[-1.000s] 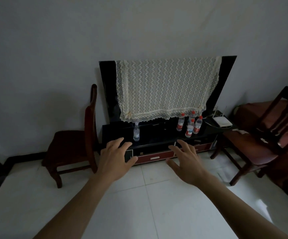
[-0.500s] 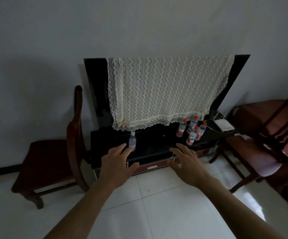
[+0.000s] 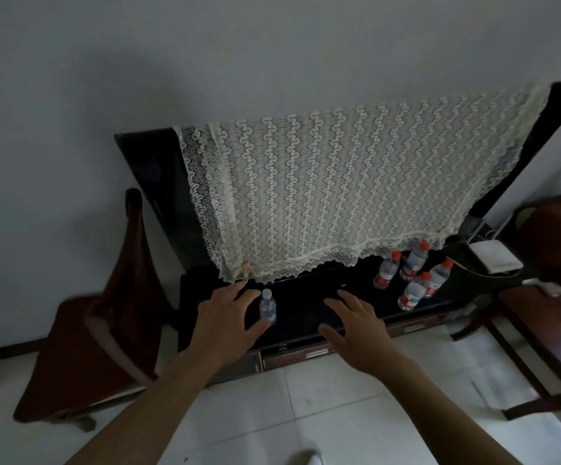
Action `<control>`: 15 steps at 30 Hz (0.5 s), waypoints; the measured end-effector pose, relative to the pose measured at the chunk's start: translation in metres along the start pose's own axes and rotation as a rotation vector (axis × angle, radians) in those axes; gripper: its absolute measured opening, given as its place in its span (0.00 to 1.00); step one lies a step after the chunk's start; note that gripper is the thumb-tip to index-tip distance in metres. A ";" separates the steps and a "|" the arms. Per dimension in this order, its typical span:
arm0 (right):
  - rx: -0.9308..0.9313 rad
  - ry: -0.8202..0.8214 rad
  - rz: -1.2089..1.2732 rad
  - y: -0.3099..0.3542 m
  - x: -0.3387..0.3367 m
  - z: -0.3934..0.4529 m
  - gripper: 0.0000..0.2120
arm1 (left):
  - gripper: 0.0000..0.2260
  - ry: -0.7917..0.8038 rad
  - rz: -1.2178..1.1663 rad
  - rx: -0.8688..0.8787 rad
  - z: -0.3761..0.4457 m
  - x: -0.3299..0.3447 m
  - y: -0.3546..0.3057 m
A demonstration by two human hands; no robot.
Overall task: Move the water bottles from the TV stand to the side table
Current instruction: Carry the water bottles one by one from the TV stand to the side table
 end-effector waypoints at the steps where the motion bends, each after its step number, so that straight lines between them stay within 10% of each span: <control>1: -0.005 -0.003 -0.004 -0.002 -0.004 0.014 0.30 | 0.29 -0.001 0.001 -0.006 0.014 -0.001 0.002; 15: 0.169 0.058 0.028 0.009 0.024 0.111 0.29 | 0.28 0.206 -0.117 0.044 0.120 0.052 0.074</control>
Point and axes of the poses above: each hand's wrist, its own z-axis towards the middle knuckle, its own x-axis out of the palm, y = z × x, the point moved 6 cm from there along z, towards the middle knuckle, and after that the axes turned 3 degrees about -y, right-handed, at the moved point
